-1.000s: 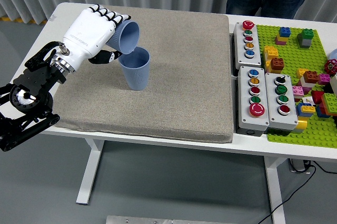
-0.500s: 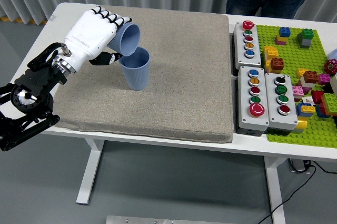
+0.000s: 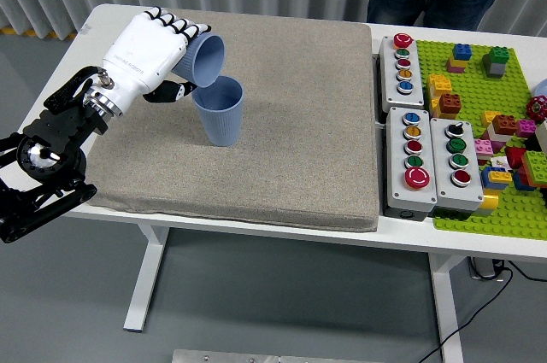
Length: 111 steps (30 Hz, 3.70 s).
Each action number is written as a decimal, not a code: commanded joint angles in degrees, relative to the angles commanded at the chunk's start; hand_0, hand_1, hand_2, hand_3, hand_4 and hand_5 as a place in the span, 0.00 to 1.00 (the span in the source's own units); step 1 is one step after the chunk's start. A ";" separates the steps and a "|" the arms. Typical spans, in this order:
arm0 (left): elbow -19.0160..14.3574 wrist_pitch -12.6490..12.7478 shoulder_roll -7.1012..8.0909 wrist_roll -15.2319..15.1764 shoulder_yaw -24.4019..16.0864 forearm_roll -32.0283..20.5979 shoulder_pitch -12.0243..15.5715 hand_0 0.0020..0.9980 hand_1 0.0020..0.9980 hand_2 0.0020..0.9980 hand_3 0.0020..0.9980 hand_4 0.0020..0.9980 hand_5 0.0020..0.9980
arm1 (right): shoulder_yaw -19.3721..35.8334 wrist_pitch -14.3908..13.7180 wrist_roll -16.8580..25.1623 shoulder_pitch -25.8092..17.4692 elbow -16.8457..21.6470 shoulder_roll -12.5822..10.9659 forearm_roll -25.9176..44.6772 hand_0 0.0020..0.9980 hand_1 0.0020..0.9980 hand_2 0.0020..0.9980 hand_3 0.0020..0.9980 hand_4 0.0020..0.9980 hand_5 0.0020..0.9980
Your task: Pick cup pour cup place
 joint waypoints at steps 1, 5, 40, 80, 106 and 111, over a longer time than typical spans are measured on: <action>-0.03 0.01 0.00 0.00 0.01 0.00 0.00 0.68 0.63 0.64 0.58 0.48 0.00 | 0.01 0.00 0.00 0.00 0.00 0.00 -0.02 0.70 0.70 0.63 0.62 0.21 0.35; -0.09 -0.26 -0.06 0.16 0.33 0.00 -0.12 0.68 0.63 0.64 0.58 0.48 0.00 | 0.07 0.02 -0.02 -0.03 0.00 0.02 -0.09 0.70 0.70 0.63 0.62 0.21 0.35; -2.67 8.05 -0.70 -6.26 -9.44 -10.18 4.95 0.67 0.62 0.63 0.58 0.48 0.00 | 0.21 0.10 -0.17 -0.38 0.00 0.14 -0.77 0.70 0.70 0.63 0.62 0.21 0.36; 12.51 12.56 -21.63 -30.92 -26.64 -68.51 24.28 0.67 0.63 0.63 0.59 0.53 0.00 | 0.05 0.12 -0.04 0.04 0.00 0.30 -0.63 0.70 0.70 0.63 0.62 0.20 0.33; 13.56 12.56 -22.82 -36.19 -25.46 -74.72 24.46 0.68 0.64 0.64 0.59 0.57 0.02 | -0.67 0.13 -0.08 0.11 0.00 0.41 -0.15 0.70 0.70 0.63 0.61 0.20 0.32; 13.96 12.56 -22.83 -36.90 -24.70 -74.81 24.47 0.68 0.64 0.65 0.60 0.62 0.08 | -0.54 0.18 -0.11 -0.09 0.00 0.44 -0.43 0.70 0.70 0.63 0.61 0.20 0.32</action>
